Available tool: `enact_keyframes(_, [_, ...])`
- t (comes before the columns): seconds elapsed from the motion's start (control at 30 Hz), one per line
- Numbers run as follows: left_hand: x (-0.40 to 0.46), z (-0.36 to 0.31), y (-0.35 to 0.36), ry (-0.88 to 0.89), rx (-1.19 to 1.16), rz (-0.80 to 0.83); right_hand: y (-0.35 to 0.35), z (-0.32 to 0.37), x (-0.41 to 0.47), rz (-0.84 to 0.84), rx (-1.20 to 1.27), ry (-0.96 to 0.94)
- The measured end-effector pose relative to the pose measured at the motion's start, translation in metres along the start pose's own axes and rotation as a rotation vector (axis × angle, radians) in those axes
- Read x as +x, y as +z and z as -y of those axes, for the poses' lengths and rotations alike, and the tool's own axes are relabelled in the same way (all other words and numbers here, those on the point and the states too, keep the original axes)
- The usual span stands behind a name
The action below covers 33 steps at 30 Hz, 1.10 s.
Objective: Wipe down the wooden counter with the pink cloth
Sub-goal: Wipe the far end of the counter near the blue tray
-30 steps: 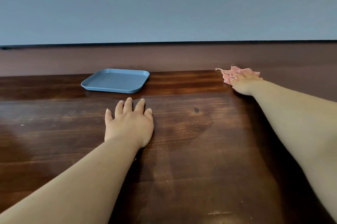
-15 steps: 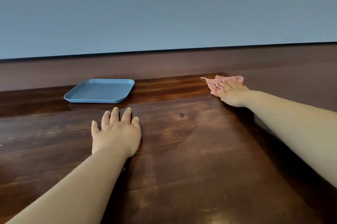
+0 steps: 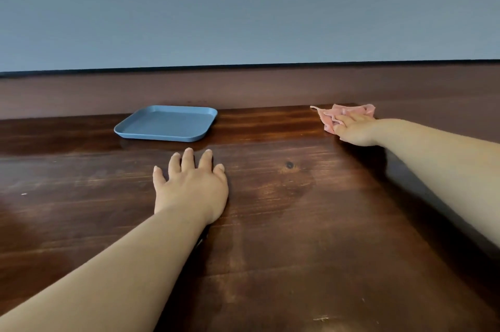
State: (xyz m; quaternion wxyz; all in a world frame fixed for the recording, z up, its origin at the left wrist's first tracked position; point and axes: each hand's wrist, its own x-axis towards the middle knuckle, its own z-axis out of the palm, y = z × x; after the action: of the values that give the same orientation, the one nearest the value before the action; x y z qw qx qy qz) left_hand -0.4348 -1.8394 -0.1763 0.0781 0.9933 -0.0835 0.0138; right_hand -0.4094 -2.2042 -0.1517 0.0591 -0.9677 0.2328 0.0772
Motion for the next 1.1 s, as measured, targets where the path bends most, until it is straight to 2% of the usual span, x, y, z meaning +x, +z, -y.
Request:
enact_keyframes(0.13, [0.004,0.000,0.001,0.001,0.012,-0.005,-0.005,-0.006,0.004,-0.006,0.067,-0.040])
enact_keyframes(0.27, [0.001,-0.001,-0.002,-0.003,0.003,-0.012,-0.006,0.009,0.006,-0.170,0.017,-0.023])
enact_keyframes(0.47, [0.002,-0.001,0.002,-0.004,0.013,-0.013,0.006,-0.013,-0.013,0.030,0.041,-0.259])
enact_keyframes(0.53, [0.004,0.001,-0.001,-0.009,0.016,-0.013,0.003,-0.004,-0.009,0.000,0.065,-0.212])
enact_keyframes(0.63, [0.000,-0.002,-0.004,-0.006,0.005,-0.011,0.004,0.020,-0.015,-0.125,0.021,-0.041])
enact_keyframes(0.83, [0.001,-0.002,-0.002,-0.002,0.007,-0.017,0.018,0.006,-0.051,0.004,0.000,-0.286])
enact_keyframes(0.9, [0.001,-0.002,-0.002,-0.003,0.012,-0.017,0.012,0.002,-0.051,0.003,0.011,-0.207])
enact_keyframes(1.0, [-0.001,-0.001,-0.005,-0.002,0.000,-0.019,0.004,0.020,-0.050,-0.122,-0.016,-0.024])
enact_keyframes(1.1, [0.000,0.000,-0.004,0.000,0.002,-0.013,0.016,0.027,-0.071,-0.076,-0.023,-0.149])
